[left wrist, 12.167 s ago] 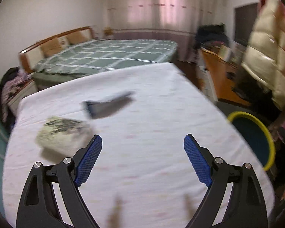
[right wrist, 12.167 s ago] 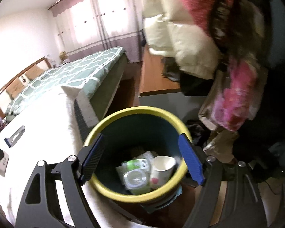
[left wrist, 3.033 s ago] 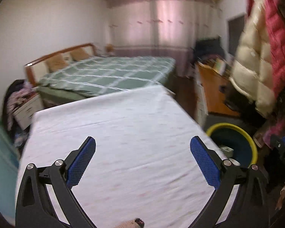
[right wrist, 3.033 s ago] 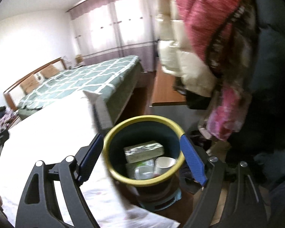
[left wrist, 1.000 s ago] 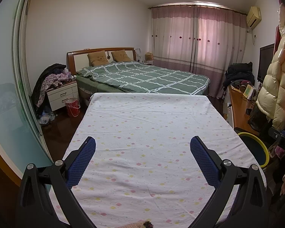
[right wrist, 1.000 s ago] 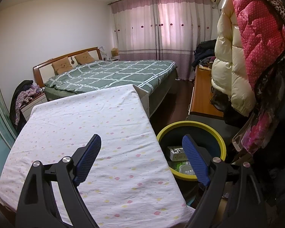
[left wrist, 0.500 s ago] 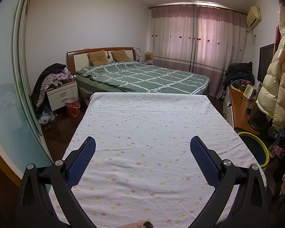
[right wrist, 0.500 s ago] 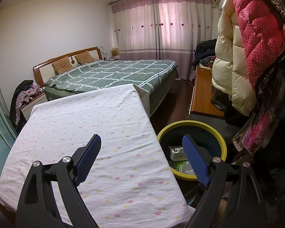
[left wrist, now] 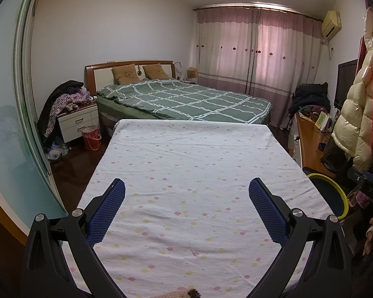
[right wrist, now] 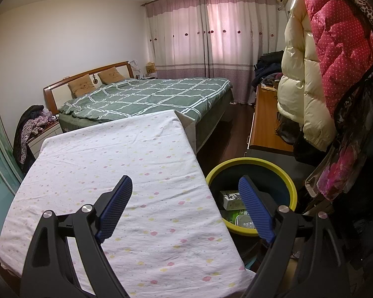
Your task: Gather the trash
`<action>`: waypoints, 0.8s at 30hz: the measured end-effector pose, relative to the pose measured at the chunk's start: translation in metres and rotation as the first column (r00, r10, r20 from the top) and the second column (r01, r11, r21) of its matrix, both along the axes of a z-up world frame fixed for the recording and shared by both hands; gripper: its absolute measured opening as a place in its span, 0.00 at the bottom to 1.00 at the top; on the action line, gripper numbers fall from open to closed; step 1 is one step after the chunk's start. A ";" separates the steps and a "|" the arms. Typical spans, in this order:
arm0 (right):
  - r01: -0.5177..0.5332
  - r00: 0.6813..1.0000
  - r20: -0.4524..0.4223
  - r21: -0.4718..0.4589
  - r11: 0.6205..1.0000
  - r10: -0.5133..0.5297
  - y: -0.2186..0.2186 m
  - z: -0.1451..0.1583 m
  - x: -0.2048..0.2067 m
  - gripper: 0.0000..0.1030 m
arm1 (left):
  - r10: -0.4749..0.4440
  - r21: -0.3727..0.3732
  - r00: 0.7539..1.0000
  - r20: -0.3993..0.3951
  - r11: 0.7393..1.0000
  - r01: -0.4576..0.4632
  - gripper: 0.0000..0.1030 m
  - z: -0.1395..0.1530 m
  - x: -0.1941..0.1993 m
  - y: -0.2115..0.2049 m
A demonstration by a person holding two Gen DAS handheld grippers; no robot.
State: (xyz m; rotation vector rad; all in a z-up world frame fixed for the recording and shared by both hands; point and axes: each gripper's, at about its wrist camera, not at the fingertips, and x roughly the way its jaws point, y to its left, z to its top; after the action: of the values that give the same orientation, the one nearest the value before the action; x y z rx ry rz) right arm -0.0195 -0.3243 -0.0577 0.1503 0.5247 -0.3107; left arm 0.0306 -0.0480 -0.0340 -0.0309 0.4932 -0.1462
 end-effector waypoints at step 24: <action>-0.004 1.000 -0.006 0.003 1.000 0.004 0.001 -0.005 0.002 0.80 | 0.002 0.000 1.000 -0.008 1.000 -0.002 0.95 -0.002 0.003 0.001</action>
State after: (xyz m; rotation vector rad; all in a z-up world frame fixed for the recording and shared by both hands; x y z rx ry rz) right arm -0.0173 -0.3228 -0.0629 0.1518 0.5314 -0.3068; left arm 0.0333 -0.0472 -0.0362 -0.0324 0.5012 -0.1441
